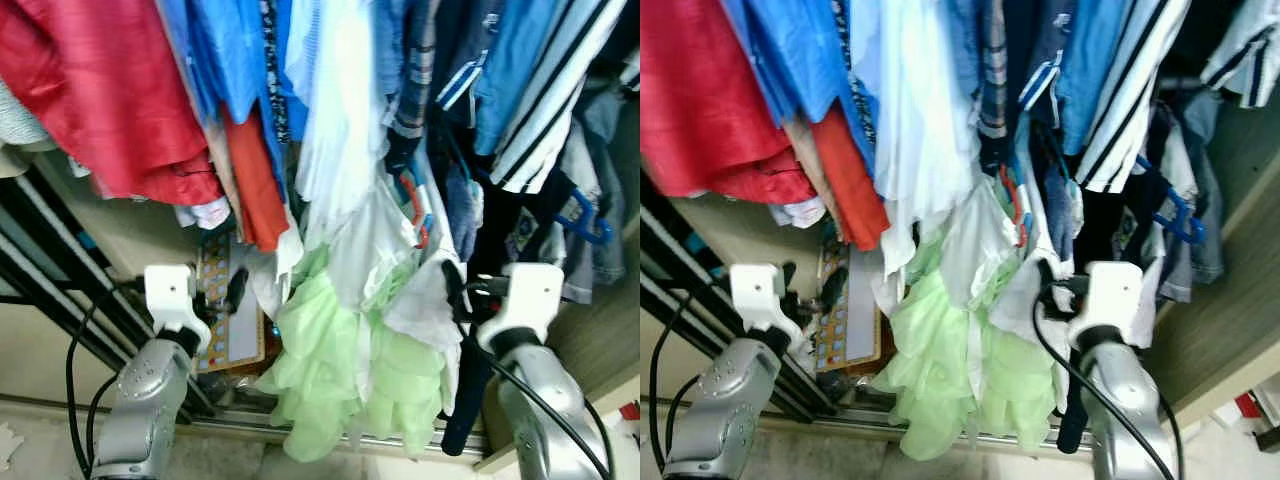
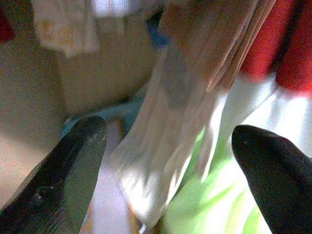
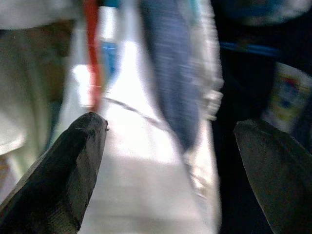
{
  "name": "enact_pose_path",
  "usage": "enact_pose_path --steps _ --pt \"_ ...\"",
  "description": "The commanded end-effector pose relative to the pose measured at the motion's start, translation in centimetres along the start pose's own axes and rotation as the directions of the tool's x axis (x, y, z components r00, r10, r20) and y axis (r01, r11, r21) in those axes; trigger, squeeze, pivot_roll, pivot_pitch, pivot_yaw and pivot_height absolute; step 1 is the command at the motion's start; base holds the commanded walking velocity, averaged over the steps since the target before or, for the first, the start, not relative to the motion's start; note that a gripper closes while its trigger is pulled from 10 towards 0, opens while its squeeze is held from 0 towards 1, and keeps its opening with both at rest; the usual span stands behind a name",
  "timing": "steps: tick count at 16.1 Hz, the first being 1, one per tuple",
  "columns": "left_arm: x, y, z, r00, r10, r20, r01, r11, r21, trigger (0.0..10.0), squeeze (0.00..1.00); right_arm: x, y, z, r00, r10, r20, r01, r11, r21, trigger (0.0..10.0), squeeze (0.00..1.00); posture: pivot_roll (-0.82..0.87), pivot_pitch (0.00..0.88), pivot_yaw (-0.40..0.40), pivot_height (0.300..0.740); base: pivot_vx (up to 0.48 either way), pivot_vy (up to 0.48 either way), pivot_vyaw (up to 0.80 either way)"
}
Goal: Clean up the room
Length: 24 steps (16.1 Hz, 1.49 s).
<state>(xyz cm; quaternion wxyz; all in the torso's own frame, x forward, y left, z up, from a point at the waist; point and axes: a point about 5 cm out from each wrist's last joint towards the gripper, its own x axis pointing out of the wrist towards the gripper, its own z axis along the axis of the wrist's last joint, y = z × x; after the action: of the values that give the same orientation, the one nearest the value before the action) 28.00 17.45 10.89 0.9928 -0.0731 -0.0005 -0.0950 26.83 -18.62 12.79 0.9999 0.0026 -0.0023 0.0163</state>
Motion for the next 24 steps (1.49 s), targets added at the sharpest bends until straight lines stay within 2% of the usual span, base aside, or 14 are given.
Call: enact_pose_path --steps 1,2,3,4,7,9,10,11,13,16,20,21,22,24 --pt "-0.2 0.0 0.1 1.000 -0.025 0.007 0.025 1.000 -0.005 10.0 0.00 0.2 0.2 0.1 1.000 0.021 0.006 -0.021 1.000 -0.014 10.0 0.00 0.02 0.114 0.054 0.740 0.000 0.000 0.00" --pt "-0.6 0.3 -0.7 0.993 -0.054 -0.101 0.061 0.996 0.069 10.0 0.00 0.6 0.4 0.0 0.999 0.043 -0.003 -0.043 0.999 -0.012 10.0 0.00 0.03 0.114 0.038 0.740 0.000 0.000 0.00" --pt "-0.7 0.0 -1.0 0.986 -0.123 -0.116 0.137 0.983 0.123 10.0 0.00 1.1 0.8 0.2 0.997 0.082 -0.002 -0.082 0.996 -0.027 10.0 0.00 0.04 0.109 0.026 0.740 0.000 0.000 0.00" --pt "-0.5 -0.1 -0.9 0.985 -0.133 -0.109 0.148 0.979 0.143 10.0 0.00 1.4 0.9 0.4 0.995 0.099 0.005 -0.099 0.994 -0.034 10.0 0.00 0.04 0.106 0.023 0.740 0.000 0.000 0.00" --pt "-0.2 -0.1 -1.1 0.993 -0.086 -0.086 0.098 0.984 0.146 10.0 0.00 2.1 1.3 0.7 0.994 0.111 0.022 -0.111 0.993 -0.034 10.0 0.00 0.03 0.091 0.020 0.740 0.000 0.000 0.00" --pt "-0.9 -0.2 -1.4 0.996 -0.055 -0.077 0.065 0.989 0.134 10.0 0.00 2.1 1.6 0.8 0.993 0.109 0.036 -0.108 0.994 -0.033 10.0 0.00 0.03 0.085 0.029 0.740 0.000 0.000 0.00" --pt "-1.1 0.0 -1.5 0.997 -0.029 -0.072 0.037 0.992 0.118 10.0 0.00 2.0 1.7 0.8 0.994 0.107 0.037 -0.106 0.994 -0.032 10.0 0.00 0.03 0.085 0.029 0.740 0.000 0.000 0.00" --pt "-1.7 0.9 -1.5 0.997 0.063 -0.050 -0.059 0.995 0.080 10.0 0.00 1.9 1.7 0.5 0.995 0.097 0.035 -0.096 0.995 -0.023 10.0 0.00 0.03 0.081 0.035 0.740 0.000 0.000 0.00" --pt "-1.7 1.3 -1.7 0.994 0.099 -0.047 -0.095 0.993 0.070 10.0 0.00 1.9 1.8 0.3 0.996 0.087 0.033 -0.086 0.996 -0.011 10.0 0.00 0.03 0.072 0.037 0.740 0.000 0.000 0.00" --pt "-0.8 1.3 -1.9 0.995 0.092 -0.044 -0.088 0.991 0.097 10.0 0.00 2.3 2.1 -0.4 0.995 0.094 0.025 -0.094 0.995 -0.016 10.0 0.00 0.02 0.010 0.028 0.740 0.000 0.000 0.00" --pt "2.0 1.1 0.0 0.995 0.093 0.037 -0.097 0.985 0.144 10.0 0.00 3.8 3.0 -0.3 0.991 0.134 0.027 -0.133 0.990 -0.056 10.0 0.00 0.02 0.000 -0.026 0.740 0.000 0.000 0.00" --pt "2.3 1.0 0.3 0.995 0.088 0.050 -0.095 0.983 0.157 10.0 0.00 4.0 3.3 -0.1 0.989 0.143 0.029 -0.142 0.988 -0.055 10.0 0.00 0.02 0.000 -0.022 0.740 0.000 0.000 0.00" --pt "2.7 1.0 0.4 0.994 0.087 0.060 -0.096 0.984 0.151 10.0 0.00 4.3 4.2 0.0 0.984 0.174 0.043 -0.171 0.984 -0.056 10.0 0.00 0.02 0.000 0.002 0.740 0.000 0.000 0.00" --pt "2.2 0.8 -0.2 0.995 0.092 0.049 -0.099 0.983 0.156 10.0 0.00 4.3 4.5 -0.3 0.982 0.181 0.049 -0.178 0.983 -0.053 10.0 0.00 0.03 0.000 0.029 0.740 0.000 0.000 0.00"
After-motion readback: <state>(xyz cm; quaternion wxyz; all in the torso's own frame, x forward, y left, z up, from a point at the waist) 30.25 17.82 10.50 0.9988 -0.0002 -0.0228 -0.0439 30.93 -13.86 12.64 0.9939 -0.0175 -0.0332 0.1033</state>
